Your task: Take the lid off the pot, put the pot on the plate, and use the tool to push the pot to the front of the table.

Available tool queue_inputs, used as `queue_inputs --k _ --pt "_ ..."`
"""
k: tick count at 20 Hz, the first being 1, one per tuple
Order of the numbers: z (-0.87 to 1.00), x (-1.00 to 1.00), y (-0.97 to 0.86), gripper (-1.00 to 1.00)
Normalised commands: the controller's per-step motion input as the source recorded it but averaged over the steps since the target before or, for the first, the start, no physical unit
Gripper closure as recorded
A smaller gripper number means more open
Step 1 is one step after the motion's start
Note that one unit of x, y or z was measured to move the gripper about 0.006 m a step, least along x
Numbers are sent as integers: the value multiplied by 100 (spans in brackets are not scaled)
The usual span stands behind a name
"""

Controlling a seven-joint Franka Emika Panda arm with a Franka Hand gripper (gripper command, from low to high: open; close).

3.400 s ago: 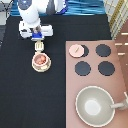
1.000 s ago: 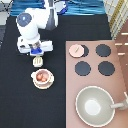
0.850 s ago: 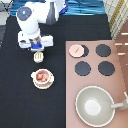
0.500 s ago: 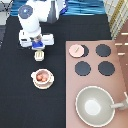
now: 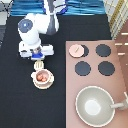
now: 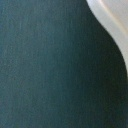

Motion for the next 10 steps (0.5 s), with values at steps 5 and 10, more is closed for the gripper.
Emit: queue_inputs --k 5,10 --pt "18 51 69 100" --pt "5 21 89 100"
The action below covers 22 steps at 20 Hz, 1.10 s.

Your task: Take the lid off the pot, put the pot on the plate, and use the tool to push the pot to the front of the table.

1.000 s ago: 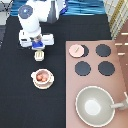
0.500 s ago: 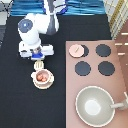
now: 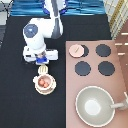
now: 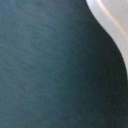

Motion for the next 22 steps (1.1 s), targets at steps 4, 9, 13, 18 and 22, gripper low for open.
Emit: queue_inputs --k 4,9,13,18,22 --pt "8 64 63 100" --pt "27 93 13 100" --pt "56 85 -16 100" --pt "72 75 -33 100" --pt "26 53 -31 100"
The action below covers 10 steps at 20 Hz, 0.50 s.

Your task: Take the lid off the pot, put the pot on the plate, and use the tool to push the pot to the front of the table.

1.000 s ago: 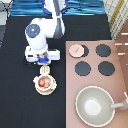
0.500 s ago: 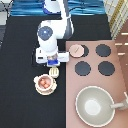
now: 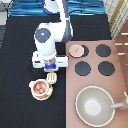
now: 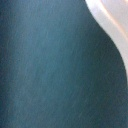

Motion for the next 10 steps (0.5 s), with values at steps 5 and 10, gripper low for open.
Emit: queue_inputs --k 5,10 --pt "-11 -48 -33 100" --pt "-21 -100 -21 100"
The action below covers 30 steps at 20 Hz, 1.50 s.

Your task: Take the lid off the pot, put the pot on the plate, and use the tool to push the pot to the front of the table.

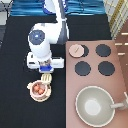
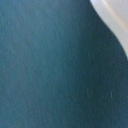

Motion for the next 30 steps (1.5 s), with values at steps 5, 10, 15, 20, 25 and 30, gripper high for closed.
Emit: queue_inputs --k 5,10,15,20,25,30 --pt "0 -100 -2 100" --pt "0 5 -36 100" --pt "0 83 -34 100" --pt "0 83 -29 100" --pt "-6 83 -20 100" --pt "0 93 -9 100"
